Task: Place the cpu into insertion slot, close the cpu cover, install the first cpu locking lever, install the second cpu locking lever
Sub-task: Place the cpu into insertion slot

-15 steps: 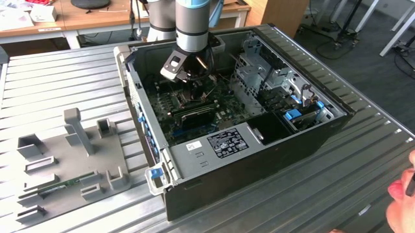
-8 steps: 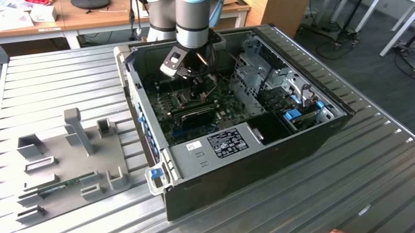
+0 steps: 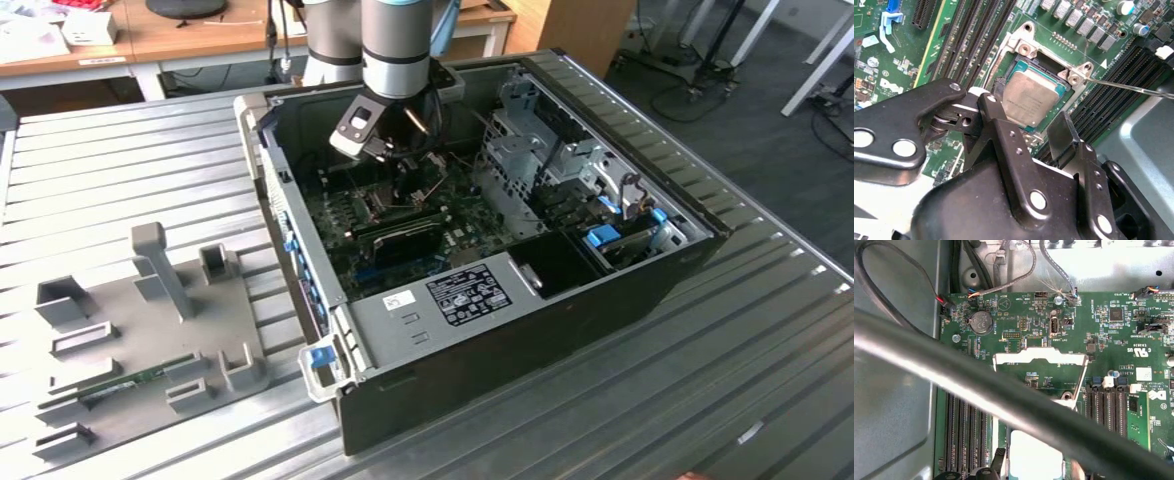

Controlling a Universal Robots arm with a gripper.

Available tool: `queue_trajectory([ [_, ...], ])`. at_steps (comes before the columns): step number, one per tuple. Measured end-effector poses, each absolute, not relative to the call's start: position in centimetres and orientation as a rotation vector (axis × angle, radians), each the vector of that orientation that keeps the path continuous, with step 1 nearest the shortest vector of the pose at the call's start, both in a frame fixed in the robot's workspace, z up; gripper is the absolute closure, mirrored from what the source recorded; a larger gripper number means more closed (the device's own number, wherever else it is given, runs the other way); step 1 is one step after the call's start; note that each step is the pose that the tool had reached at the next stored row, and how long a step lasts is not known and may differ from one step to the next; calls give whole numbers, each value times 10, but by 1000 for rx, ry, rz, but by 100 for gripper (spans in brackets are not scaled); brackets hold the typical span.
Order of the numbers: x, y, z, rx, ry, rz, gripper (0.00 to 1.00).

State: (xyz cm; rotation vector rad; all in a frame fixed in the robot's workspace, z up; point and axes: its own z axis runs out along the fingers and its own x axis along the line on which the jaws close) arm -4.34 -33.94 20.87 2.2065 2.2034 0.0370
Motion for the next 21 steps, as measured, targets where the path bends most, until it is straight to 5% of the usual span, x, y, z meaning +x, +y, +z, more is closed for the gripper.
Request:
queue_trajectory([
  [13,-43,-339,209,2206,2203,37,87],
  [21,-43,-339,209,2206,2203,36,90],
])
